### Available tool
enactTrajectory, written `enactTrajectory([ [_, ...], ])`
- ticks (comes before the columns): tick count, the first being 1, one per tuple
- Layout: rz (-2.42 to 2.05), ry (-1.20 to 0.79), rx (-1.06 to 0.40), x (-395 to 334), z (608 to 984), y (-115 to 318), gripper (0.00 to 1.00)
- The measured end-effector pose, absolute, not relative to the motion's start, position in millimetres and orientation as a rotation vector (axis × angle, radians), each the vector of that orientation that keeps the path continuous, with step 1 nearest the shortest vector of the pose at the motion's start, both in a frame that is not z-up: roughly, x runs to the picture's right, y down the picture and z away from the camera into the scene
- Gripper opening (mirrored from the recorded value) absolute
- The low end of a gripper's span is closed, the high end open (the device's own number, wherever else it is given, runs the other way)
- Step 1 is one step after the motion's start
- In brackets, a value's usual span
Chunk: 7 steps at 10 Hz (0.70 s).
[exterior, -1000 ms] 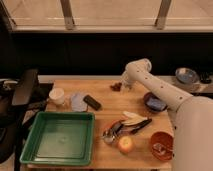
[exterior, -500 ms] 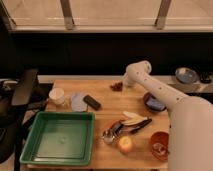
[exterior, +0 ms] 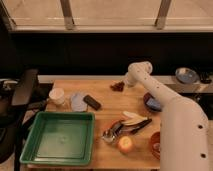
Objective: Place grapes in tray
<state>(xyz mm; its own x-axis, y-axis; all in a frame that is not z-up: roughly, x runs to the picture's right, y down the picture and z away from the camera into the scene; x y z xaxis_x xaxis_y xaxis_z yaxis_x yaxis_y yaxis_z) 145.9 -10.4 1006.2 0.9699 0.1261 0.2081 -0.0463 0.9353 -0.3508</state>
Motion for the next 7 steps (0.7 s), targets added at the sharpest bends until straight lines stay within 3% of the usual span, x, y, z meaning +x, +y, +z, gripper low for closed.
enactTrajectory([
  [1, 0.093, -0.246, -0.35, 145, 1013, -10, 0.6],
  [4, 0.093, -0.29, -0.303, 139, 1011, -15, 0.32],
  [5, 0.087, -0.294, -0.287, 136, 1001, -18, 0.19],
  [7, 0.092, -0.288, -0.255, 136, 981, -24, 0.03],
])
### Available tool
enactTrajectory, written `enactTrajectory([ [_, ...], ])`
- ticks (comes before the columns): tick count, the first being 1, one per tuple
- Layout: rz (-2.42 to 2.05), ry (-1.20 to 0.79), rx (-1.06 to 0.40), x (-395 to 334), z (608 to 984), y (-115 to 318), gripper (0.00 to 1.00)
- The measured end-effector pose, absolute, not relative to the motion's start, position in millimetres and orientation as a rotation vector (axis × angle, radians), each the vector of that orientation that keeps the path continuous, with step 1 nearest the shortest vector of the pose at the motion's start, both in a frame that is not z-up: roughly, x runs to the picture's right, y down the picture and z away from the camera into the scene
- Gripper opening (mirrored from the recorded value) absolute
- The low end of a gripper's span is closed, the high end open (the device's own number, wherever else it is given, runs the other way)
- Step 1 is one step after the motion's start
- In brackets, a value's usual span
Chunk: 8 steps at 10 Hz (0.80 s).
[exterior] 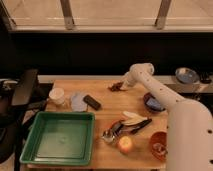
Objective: Place grapes in tray
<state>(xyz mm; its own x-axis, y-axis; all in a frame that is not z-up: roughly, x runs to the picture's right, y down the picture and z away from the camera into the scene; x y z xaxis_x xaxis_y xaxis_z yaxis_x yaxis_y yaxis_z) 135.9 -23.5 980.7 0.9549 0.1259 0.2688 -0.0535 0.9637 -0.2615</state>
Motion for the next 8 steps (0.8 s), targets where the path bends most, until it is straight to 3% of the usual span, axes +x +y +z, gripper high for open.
enactTrajectory([
  [3, 0.081, -0.262, -0.199, 132, 935, -32, 0.0],
  [8, 0.055, -0.24, -0.171, 126, 920, -34, 0.0],
])
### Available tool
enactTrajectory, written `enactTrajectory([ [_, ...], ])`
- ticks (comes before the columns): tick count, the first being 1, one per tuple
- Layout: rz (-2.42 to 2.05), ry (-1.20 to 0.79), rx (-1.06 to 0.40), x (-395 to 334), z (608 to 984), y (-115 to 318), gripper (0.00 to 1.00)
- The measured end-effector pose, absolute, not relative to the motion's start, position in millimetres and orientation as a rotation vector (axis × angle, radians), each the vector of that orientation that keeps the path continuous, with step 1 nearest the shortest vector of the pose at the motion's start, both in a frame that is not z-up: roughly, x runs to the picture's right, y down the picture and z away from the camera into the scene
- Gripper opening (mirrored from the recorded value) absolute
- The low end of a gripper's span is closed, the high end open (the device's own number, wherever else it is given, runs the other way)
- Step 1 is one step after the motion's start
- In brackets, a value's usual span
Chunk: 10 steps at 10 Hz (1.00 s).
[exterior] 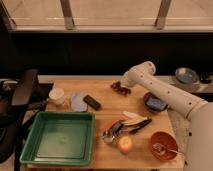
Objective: Place grapes in tray
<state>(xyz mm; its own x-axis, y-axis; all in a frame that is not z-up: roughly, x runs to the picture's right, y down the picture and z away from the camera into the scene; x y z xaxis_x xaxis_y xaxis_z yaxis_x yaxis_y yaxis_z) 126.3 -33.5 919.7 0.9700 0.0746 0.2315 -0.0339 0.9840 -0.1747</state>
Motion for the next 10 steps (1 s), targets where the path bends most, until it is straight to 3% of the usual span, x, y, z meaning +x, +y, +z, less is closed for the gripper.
enactTrajectory([
  [5, 0.023, -0.342, -0.133, 81, 876, -69, 0.0],
  [10, -0.015, -0.662, -0.189, -26, 795, -64, 0.0],
])
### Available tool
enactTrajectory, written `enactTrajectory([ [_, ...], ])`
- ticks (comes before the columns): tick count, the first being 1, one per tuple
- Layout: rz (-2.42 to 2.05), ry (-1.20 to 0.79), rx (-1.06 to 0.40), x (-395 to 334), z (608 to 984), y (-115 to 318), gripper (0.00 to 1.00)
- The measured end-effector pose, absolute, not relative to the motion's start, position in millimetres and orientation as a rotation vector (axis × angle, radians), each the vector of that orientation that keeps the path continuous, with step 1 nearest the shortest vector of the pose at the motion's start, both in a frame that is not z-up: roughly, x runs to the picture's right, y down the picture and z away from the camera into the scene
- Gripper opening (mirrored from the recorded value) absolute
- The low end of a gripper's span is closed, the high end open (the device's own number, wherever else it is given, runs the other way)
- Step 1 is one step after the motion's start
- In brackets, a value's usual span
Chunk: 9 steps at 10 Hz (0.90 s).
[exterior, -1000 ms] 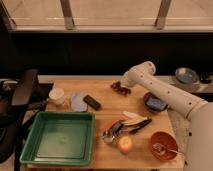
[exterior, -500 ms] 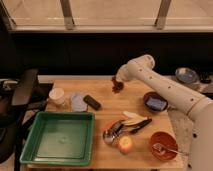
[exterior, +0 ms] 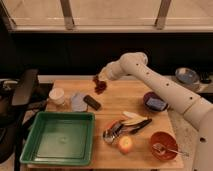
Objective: Place grapes in tray
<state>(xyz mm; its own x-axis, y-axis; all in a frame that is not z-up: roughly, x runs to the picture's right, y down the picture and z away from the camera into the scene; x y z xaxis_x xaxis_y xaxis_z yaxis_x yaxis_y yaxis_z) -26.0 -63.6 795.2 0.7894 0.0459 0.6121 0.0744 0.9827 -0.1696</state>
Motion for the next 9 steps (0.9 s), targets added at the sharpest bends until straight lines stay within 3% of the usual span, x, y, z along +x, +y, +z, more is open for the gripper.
enactTrajectory([
  [2, -0.015, -0.705, -0.204, -39.1, 776.1, -61.2, 0.0],
  [9, -0.02, -0.701, -0.209, -37.8, 776.9, -60.1, 0.0],
])
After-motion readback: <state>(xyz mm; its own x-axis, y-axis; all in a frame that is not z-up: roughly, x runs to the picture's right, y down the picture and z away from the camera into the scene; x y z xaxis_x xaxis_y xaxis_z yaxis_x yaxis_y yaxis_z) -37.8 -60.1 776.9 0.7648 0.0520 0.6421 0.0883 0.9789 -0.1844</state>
